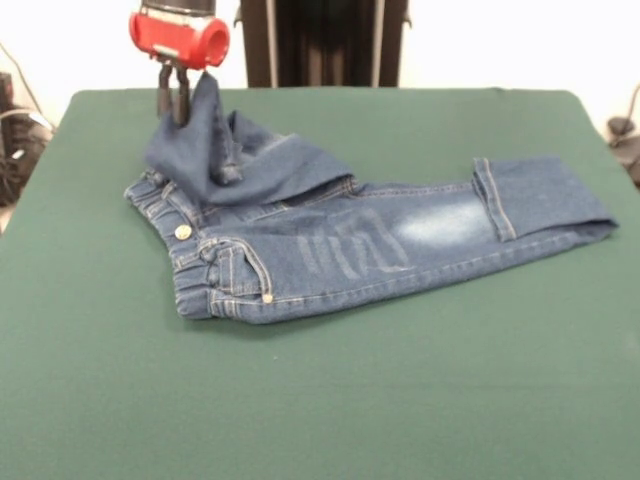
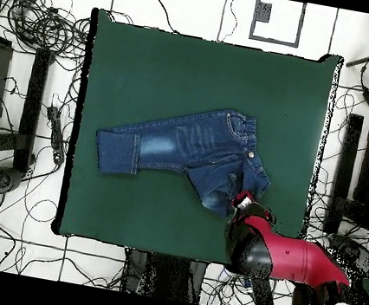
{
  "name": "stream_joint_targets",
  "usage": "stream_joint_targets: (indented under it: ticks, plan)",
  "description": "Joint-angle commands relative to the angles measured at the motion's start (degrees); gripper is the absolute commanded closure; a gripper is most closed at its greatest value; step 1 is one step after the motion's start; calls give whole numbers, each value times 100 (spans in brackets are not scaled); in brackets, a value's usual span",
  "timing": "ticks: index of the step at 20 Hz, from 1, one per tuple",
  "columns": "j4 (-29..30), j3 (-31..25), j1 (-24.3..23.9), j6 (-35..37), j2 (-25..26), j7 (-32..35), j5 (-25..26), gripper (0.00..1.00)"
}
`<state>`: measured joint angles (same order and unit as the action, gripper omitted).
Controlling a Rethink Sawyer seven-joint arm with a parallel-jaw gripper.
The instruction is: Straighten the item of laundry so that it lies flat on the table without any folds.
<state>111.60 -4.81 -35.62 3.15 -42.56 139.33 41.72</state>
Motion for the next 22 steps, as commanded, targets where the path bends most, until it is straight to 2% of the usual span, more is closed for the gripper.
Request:
stream_joint_targets:
  ticks: [1, 6, 8, 14, 18, 22]
  plan:
    - [477, -428, 383, 189, -71, -233, 287, 0]
    - [443, -120, 709, 319, -304, -243, 381, 0]
    - [595, -481, 400, 449, -391, -435, 330, 0]
    - [1082, -979, -102, 677, -812, -715, 252, 0]
    - [1739, -1202, -266, 1043, -1584, -795, -153, 0]
    - [2132, -1062, -4, 1258, -2108, -515, -482, 0]
